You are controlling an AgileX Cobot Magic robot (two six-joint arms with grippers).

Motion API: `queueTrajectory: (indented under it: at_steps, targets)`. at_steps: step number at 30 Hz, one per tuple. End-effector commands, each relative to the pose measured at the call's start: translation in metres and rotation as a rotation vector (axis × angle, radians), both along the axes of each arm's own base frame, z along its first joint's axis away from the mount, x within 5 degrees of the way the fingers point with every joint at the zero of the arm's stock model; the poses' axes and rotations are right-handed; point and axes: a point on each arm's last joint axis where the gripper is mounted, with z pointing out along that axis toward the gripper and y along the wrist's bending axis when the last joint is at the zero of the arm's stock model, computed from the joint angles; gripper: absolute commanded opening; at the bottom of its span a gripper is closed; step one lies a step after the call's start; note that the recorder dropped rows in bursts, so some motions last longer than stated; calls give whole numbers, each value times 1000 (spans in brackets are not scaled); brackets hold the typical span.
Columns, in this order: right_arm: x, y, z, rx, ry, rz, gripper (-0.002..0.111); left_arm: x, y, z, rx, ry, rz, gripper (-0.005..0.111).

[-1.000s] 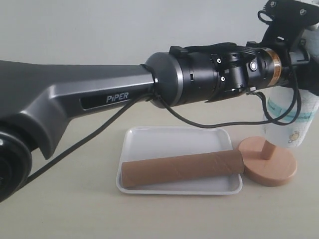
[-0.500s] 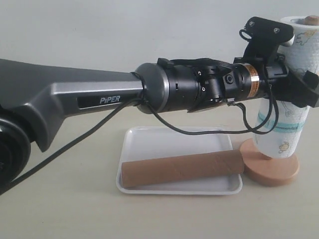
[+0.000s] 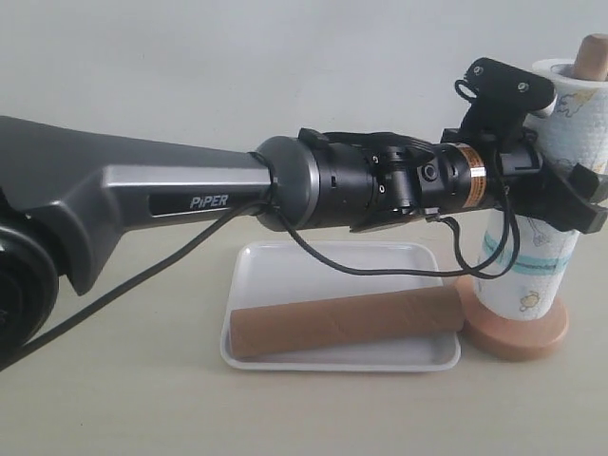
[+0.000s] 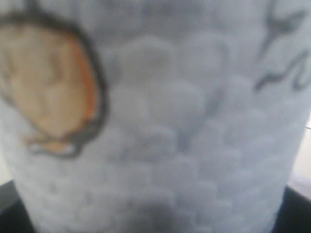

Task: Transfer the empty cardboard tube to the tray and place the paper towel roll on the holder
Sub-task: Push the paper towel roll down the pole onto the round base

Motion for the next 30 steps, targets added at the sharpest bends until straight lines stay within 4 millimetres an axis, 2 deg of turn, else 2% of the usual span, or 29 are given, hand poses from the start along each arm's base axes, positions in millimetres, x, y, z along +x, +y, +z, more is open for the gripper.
queueTrajectory:
  at_steps: [1,7,13,16,30]
  targets:
    - [0,0,1,-1,-14,-3,0,-1,1,6,-34,14,-2,20]
    - [0,0,1,-1,-14,-3,0,2,3,6,-35,16,6,53]
    - [0,0,1,-1,-14,-3,0,6,6,1,10,42,59,72]
    - [0,0,1,-1,-14,-3,0,7,7,0,23,45,71,76]
    - [0,0,1,-1,-11,-3,0,4,4,4,-34,59,37,76]
